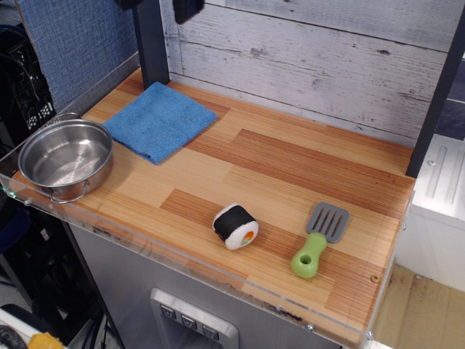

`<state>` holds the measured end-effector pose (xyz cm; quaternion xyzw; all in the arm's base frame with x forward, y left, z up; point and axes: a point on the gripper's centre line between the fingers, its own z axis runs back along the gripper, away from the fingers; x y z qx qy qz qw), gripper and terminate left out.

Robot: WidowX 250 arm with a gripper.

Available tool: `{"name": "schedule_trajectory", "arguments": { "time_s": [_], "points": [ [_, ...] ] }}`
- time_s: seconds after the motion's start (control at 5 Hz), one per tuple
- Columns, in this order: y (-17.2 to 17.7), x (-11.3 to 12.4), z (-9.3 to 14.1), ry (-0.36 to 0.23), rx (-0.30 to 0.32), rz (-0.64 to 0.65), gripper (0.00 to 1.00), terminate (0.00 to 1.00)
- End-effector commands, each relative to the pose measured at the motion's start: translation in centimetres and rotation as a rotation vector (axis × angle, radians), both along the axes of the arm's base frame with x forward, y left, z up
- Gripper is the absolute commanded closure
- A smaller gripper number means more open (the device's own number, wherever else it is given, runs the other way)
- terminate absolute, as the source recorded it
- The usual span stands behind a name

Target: Slide the cloth behind the pot.

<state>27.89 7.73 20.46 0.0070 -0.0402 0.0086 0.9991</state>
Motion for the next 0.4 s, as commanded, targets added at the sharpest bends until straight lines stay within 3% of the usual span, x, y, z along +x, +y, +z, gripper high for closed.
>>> {"name": "schedule_trajectory", "arguments": {
  "time_s": [0.0, 0.2],
  "points": [
    [0.62, -0.71, 0.97, -0.003, -0.032, -0.056, 0.00, 0.00],
    [0.62, -0.71, 0.97, -0.003, -0.032, -0.056, 0.00, 1.00]
  ]
}}
